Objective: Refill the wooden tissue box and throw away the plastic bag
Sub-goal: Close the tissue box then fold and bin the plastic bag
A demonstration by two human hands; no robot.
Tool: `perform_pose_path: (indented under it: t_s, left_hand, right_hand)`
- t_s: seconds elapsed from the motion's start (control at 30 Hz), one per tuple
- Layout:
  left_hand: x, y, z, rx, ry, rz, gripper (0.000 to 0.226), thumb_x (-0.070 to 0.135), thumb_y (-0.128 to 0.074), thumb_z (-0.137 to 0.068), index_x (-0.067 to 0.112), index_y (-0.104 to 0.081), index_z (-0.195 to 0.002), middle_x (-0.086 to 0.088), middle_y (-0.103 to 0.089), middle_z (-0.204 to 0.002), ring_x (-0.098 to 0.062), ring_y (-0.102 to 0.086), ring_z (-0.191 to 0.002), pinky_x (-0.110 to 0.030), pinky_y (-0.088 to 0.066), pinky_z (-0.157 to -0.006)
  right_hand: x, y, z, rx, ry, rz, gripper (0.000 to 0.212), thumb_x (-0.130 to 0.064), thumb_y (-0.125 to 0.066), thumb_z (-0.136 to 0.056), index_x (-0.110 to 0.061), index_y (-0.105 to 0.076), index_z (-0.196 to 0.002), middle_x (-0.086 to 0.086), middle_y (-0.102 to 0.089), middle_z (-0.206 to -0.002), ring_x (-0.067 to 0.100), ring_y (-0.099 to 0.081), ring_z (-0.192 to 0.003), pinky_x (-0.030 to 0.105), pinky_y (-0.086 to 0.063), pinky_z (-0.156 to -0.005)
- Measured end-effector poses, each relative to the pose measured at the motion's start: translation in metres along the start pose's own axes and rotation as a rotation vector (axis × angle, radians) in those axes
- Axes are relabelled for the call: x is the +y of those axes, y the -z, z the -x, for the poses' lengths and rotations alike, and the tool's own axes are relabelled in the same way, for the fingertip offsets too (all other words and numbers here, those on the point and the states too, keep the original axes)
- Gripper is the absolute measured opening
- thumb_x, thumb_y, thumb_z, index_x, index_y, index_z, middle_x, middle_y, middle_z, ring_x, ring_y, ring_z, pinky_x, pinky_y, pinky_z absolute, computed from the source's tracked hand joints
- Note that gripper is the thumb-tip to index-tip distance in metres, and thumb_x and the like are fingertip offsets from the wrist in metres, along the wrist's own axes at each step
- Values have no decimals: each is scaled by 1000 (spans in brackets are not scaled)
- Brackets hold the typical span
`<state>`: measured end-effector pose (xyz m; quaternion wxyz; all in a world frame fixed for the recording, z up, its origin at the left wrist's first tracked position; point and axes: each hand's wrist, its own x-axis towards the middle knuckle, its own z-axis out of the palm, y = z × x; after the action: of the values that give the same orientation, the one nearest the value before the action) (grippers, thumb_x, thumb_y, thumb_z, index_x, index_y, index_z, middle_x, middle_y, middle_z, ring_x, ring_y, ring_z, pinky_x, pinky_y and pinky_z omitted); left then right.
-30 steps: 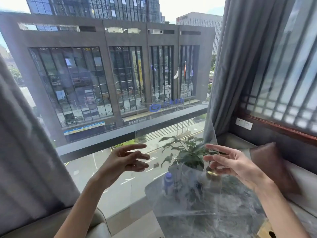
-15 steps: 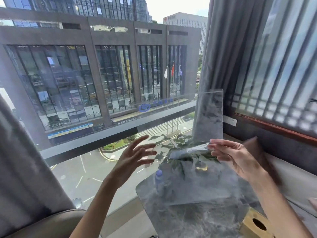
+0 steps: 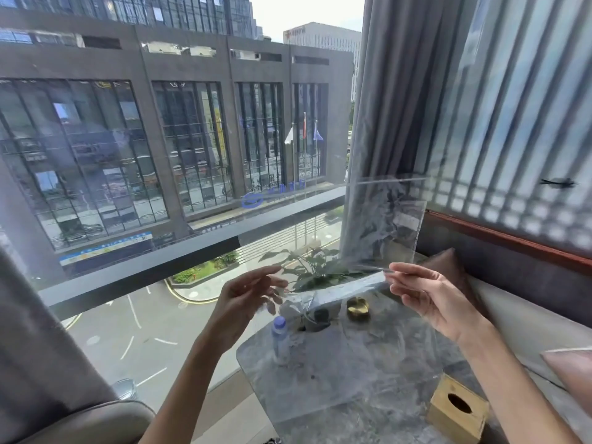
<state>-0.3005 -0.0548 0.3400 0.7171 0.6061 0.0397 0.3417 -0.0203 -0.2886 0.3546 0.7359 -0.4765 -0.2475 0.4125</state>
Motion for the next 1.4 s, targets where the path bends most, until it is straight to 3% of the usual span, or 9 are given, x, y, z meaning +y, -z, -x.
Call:
perform_pose_path:
  t_s: [0.17, 0.33, 0.5, 0.67, 0.83, 0.93, 1.03, 1.2, 1.4]
  left_hand:
    - [12, 4, 0, -80, -72, -87, 26, 12, -74, -83, 3, -74, -107, -14, -70, -119, -25, -67, -107, -27, -54, -87]
    - [27, 14, 5, -101, -200, -270, 29, -14, -53, -81, -3, -77, -92, -21, -65, -119, -37, -59, -114, -37, -51, -96]
    - [34, 31, 22, -50, -162, -622, 50, -27, -36, -64, -3, -77, -80, -9, -68, -123, -25, -57, -124, -48, -44, -109]
    - [26, 19, 26, -128, 15, -857, 51, 30, -71, -87, 39, -51, -133, 14, -44, -150, -1, -30, -143, -15, -27, -113]
    - [17, 11, 22, -54, 159, -376, 22, 1, -62, -92, 0, -64, -114, -23, -73, -103, -36, -72, -94, -39, -59, -84]
    - [19, 25, 34, 175, 71, -277, 17, 18, -69, -89, 5, -70, -100, -16, -75, -89, -32, -73, -76, -34, -60, -66]
    - [27, 41, 47, 372, 37, -238, 32, 34, -77, -80, 10, -70, -99, -14, -75, -89, -30, -73, -75, -32, -59, -62]
    - [32, 52, 56, 457, 92, -194, 38, 36, -78, -75, 10, -70, -102, -19, -74, -98, -33, -74, -78, -35, -60, -64]
    - [34, 68, 73, 249, 275, -63, 44, 28, -69, -89, 9, -60, -128, -25, -67, -120, -46, -67, -105, -43, -59, -85]
  right_hand:
    - [-2, -1, -7, 6, 24, -42, 21, -2, -64, -73, -10, -82, -81, 12, -80, -84, 16, -77, -65, 19, -59, -50]
    - [-5, 2, -13, -116, 60, 124, 32, -26, -58, -90, -7, -77, -107, 17, -76, -108, 28, -76, -91, 32, -64, -76]
    - [-18, -39, -34, -295, 167, 391, 47, -30, -86, -73, -16, -72, -115, 14, -77, -109, 21, -75, -95, 25, -61, -80]
    - [-34, -144, -51, -613, 263, 945, 45, -7, -67, -92, -25, -60, -133, 7, -78, -103, 22, -74, -91, 28, -61, -79]
    - [-48, -228, -59, -760, 479, 1350, 54, -21, -61, -97, -28, -43, -147, 5, -74, -118, 8, -70, -99, 31, -56, -93]
    - [-52, -205, -60, -456, 594, 1095, 84, -71, -54, -80, -48, -18, -152, -7, -48, -151, -1, -45, -132, 40, -37, -115]
    - [-2, -157, -48, -349, 321, 721, 105, -89, -53, -62, -64, 6, -145, -10, -18, -165, 12, -17, -150, 48, -9, -121]
    - [100, -144, -44, -532, -29, 411, 89, -49, -81, -71, -32, -40, -148, 10, -71, -126, 28, -70, -112, 42, -58, -92]
    - [108, -129, -60, -472, -187, 203, 51, -31, -78, -84, -15, -64, -131, 19, -71, -120, 28, -75, -97, 38, -63, -77]
